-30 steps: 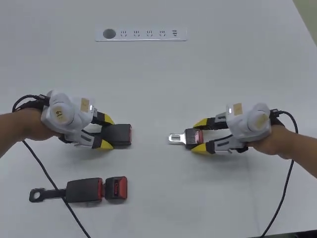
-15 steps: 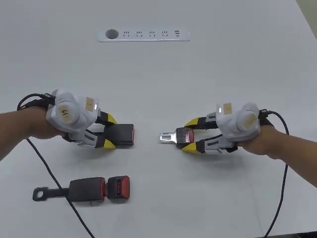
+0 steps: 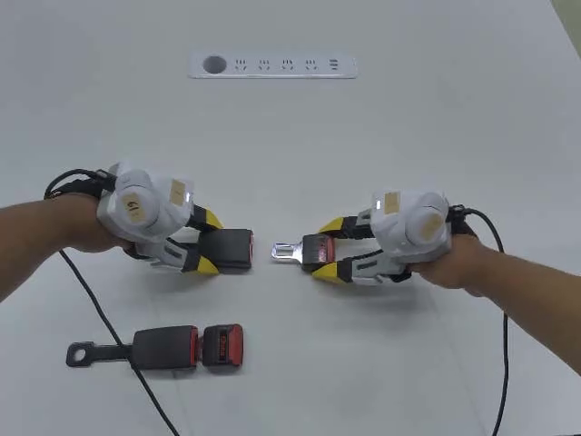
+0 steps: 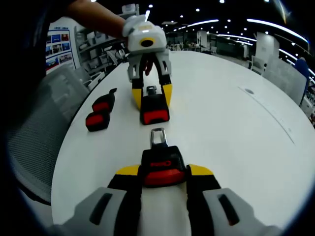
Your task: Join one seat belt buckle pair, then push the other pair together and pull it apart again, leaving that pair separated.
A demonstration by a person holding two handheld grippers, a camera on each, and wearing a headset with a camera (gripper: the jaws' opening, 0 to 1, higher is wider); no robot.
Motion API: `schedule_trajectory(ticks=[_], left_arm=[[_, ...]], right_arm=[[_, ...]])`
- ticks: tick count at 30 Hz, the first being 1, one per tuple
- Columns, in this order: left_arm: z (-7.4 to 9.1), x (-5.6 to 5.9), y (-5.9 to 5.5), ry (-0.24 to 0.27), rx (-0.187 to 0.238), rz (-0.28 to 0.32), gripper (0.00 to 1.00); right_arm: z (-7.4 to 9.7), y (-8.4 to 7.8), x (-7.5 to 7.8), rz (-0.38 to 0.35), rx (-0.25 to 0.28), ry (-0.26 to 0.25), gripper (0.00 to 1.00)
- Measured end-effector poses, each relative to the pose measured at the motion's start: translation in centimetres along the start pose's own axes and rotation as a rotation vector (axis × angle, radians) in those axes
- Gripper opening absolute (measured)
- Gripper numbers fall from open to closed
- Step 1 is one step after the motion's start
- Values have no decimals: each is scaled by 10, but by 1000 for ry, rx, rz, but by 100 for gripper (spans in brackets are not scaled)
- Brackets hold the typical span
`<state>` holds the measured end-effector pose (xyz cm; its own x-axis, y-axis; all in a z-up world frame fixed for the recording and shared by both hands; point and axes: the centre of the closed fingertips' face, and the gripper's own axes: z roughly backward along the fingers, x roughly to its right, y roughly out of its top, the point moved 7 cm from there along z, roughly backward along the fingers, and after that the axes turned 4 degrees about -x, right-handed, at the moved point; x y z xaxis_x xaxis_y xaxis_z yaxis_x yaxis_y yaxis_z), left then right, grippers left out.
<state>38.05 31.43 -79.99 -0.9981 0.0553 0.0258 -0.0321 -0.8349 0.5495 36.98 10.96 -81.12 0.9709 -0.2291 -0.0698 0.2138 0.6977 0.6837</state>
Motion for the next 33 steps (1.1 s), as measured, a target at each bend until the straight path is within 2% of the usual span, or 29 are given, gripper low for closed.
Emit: schedule_trajectory(ticks=[8,12,18,23,33], left_arm=[[0,0,1,0,-10,3,34],[0,0,1,0,-14,5,34],[-2,0,2,-9,-31,-19,34],[-2,0,2,-8,-30,-12,33],[-2,1,4,-8,-61,-20,33]], right_arm=[[-16,16,-5,17,12,-2,35],[-18,19,-6,17,9,-2,35],[-27,28,-8,16,2,-4,35],[-26,27,-8,22,1,2,35],[-29,31,-10,22,-19,3,35]])
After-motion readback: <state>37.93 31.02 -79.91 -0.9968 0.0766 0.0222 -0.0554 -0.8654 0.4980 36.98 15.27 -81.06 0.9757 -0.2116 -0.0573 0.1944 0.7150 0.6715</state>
